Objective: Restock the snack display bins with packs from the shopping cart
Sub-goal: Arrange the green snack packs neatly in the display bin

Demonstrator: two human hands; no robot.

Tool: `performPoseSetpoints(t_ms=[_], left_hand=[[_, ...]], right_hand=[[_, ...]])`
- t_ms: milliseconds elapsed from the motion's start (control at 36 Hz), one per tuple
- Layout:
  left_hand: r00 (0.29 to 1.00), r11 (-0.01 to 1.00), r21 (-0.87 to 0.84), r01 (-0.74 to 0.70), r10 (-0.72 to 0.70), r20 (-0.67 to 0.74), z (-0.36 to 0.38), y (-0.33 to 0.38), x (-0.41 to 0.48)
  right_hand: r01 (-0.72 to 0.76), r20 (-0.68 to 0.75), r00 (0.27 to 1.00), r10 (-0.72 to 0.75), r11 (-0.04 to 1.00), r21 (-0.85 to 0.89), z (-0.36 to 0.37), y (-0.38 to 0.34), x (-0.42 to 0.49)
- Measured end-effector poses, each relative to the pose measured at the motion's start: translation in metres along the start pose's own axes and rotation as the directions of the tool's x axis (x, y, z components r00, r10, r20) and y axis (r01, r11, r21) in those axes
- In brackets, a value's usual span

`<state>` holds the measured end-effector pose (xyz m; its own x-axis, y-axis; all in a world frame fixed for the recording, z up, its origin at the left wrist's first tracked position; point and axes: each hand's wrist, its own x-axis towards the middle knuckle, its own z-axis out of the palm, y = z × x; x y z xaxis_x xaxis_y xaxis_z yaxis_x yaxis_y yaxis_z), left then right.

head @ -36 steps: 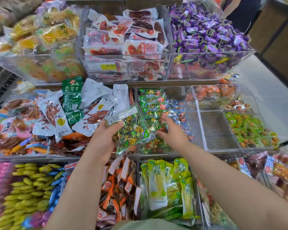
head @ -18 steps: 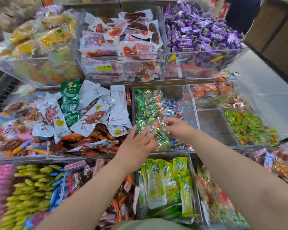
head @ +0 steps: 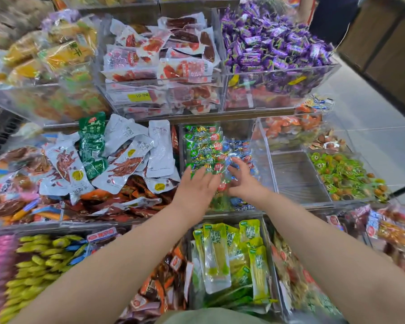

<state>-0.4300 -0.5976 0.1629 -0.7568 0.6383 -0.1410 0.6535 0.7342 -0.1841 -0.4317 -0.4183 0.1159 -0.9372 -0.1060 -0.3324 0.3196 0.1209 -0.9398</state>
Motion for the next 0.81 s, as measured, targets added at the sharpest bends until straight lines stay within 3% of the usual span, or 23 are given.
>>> performPoseSetpoints(t_ms=[56,167,278,389,500,556,611,694,750,806], left_hand=[[0.998,0.997,0.045,-0.069,0.069,0.007,0.006,0.008,-0.003],[0.992,0.996,0.071,-0.048,0.04,0.118,0.013,0.017,0.003],[0.968,0.994,0.098,0.053,-0.076,0.238,0.011,0.005,0.014],[0.957,0.992,0.119,0.05,-0.082,0.279,0.012,0.002,0.015],[0.935,0.996,-0.081,0.038,-0.006,0.355,0.007,-0.001,0.012],[0.957,0.982,-0.175,0.065,-0.012,0.288,0.002,-0.004,0.012],[0.982,0.99,-0.134,0.049,-0.023,0.188,-0.001,-0.004,0.017],[0.996,0.999,-0.051,0.012,-0.008,0.094,-0.001,-0.003,0.033],[0.995,1.0,-0.017,0.006,-0.004,0.101,-0.001,-0.006,0.044],[0.989,1.0,-0.011,0.008,-0.007,0.147,-0.001,-0.011,0.051]], right_hand=[[-0.023,0.045,0.999,0.028,0.995,-0.098,0.003,0.001,-0.003],[-0.141,0.054,0.982,0.178,0.902,-0.409,0.006,-0.001,-0.008],[-0.166,0.021,0.983,0.182,0.933,-0.319,0.009,-0.005,-0.007],[-0.126,0.027,0.99,0.141,0.943,-0.307,0.007,-0.012,-0.007],[-0.171,0.082,0.972,0.219,0.904,-0.392,0.011,-0.01,-0.009],[-0.169,0.115,0.967,0.228,0.908,-0.384,0.011,-0.008,-0.006],[-0.155,0.165,0.963,0.214,0.937,-0.313,0.008,-0.011,-0.004],[-0.221,0.24,0.946,0.217,0.975,-0.012,-0.004,-0.016,0.001],[-0.224,0.165,0.962,0.217,0.974,0.022,-0.013,-0.023,0.005],[-0.161,-0.066,0.985,0.162,0.987,0.01,-0.023,-0.026,0.015]])
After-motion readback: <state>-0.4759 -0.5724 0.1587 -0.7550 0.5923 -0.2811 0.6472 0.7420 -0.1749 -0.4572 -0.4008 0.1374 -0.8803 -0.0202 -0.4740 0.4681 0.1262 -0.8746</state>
